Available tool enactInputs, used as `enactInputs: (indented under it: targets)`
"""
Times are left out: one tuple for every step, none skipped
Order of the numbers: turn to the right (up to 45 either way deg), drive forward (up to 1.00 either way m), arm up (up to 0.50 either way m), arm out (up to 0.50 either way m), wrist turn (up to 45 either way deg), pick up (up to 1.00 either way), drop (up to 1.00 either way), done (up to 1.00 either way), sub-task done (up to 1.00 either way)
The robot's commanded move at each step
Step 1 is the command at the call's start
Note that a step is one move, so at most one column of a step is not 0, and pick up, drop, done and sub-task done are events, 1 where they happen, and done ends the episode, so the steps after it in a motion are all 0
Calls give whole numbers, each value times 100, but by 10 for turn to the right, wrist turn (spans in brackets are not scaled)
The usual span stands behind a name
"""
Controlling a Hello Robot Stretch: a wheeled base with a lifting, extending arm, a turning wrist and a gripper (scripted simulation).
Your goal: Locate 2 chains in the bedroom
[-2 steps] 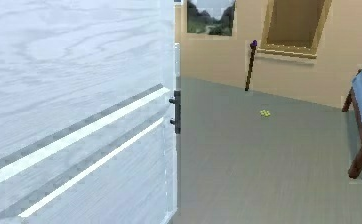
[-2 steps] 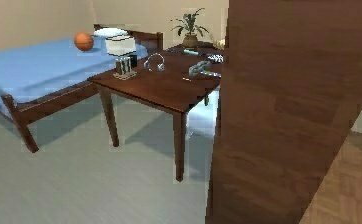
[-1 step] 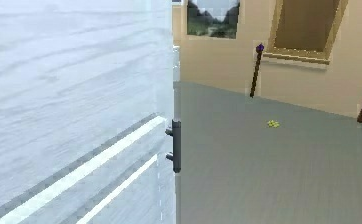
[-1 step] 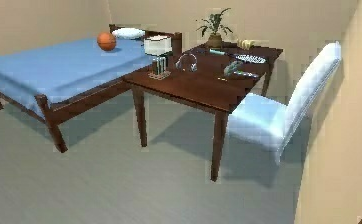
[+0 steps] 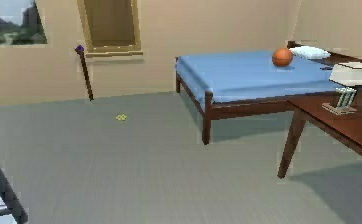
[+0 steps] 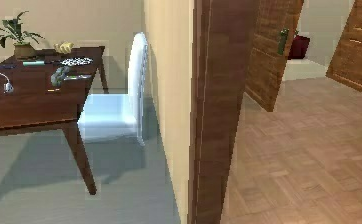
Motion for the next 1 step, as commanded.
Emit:
enactInputs:
  targets:
    - [180, 0, 0, 0, 0, 0, 0, 0, 0]
